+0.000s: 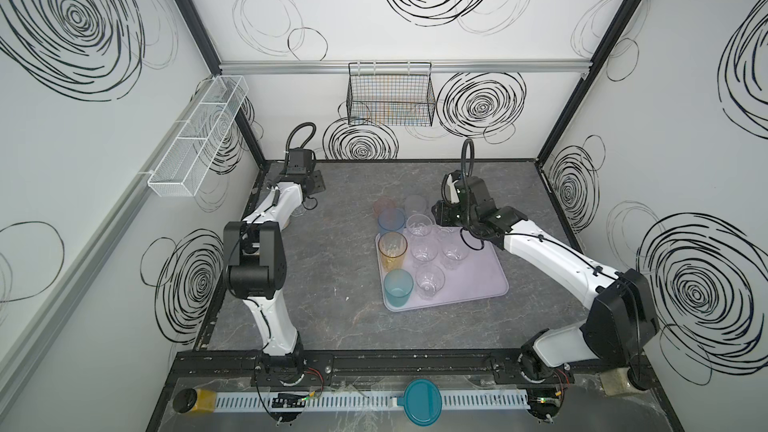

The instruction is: Place the glasses into the tray

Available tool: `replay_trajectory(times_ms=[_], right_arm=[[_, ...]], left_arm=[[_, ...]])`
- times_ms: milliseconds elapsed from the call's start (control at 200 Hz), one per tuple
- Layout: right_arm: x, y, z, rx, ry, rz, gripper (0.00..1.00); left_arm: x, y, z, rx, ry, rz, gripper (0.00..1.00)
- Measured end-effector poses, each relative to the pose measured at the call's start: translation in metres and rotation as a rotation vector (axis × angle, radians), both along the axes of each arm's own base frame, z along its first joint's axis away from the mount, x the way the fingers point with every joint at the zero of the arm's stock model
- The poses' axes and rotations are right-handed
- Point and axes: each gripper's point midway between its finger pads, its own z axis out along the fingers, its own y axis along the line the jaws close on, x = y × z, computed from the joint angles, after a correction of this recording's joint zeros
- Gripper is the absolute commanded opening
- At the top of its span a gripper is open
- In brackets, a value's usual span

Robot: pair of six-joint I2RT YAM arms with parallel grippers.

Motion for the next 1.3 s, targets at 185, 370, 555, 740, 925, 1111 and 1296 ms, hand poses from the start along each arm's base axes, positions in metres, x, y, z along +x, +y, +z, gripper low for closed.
replay_trajectory(times_ms=[185, 370, 555, 740, 925, 1111, 1296], right_arm=[[-0.001, -0.001, -0.002, -0.006, 0.003, 0.002, 0.5], [0.0, -0.002, -0.003, -0.01, 0.002, 0.002, 0.5], [0.0, -0.001, -0.005, -0.012, 0.007, 0.002, 0.5], [0.001, -0.002, -0.005, -0.014, 0.007, 0.001, 0.5], [-0.002, -0.004, -0.003, -0.013, 0.001, -0.003, 0.5], [-0.007, -0.007, 0.003, 0.001, -0.011, -0.011, 0.5], [-0.013, -0.003, 0.017, 0.029, -0.039, -0.009, 0.5]], left_arm=[[0.013, 0.012, -0.018, 0.031, 0.037, 0.01, 0.63], [0.01, 0.026, -0.033, 0.04, 0.072, 0.03, 0.6], [0.011, 0.032, -0.051, 0.035, 0.098, 0.039, 0.48], [0.011, 0.026, -0.071, 0.002, 0.131, 0.018, 0.25], [0.016, 0.018, -0.068, -0.009, 0.11, -0.003, 0.08], [0.001, 0.003, -0.065, -0.025, 0.122, -0.028, 0.0], [-0.041, -0.048, -0.042, -0.03, 0.128, -0.129, 0.0]])
